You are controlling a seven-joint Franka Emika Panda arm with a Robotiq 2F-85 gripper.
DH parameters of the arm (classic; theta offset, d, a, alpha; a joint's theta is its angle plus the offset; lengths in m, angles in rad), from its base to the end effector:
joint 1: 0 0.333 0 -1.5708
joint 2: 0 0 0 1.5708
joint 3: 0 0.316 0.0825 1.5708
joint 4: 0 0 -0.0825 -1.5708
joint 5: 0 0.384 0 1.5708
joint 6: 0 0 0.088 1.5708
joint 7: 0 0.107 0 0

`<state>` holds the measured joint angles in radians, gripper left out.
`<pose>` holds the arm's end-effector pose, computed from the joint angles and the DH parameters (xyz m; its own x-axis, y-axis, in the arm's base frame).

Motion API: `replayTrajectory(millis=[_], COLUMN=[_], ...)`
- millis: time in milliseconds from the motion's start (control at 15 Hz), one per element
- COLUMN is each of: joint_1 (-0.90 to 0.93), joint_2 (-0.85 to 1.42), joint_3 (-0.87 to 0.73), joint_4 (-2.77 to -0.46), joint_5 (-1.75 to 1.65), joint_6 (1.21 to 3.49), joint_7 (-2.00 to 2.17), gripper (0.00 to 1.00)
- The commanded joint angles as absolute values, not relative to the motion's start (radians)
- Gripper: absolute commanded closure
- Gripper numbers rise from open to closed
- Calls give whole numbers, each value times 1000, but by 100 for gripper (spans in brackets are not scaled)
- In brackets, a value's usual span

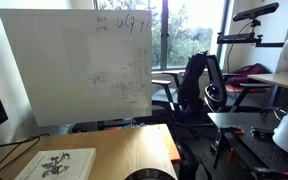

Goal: Pick up the orange object from the bowl and put it on the table.

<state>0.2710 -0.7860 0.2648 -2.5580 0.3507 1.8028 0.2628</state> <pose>0.2619 0.1989 0.5054 0.9921 0.1225 -0.0269 0.1170 -0.9811 -0.1540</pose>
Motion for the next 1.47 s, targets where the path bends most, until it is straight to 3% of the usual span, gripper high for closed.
replayTrajectory(millis=[0,533,867,1400], joint_1=[253,206,143,129], joint_2=[-789,-660,-336,214], joint_3=[277,303,272,203], joint_4=[-2555,-2554,-2542,-2252], joint_5=[360,216,19,-130], joint_6=[1796,1948,2325,2449], joint_7=[253,178,64,30], gripper=[0,0,0,0])
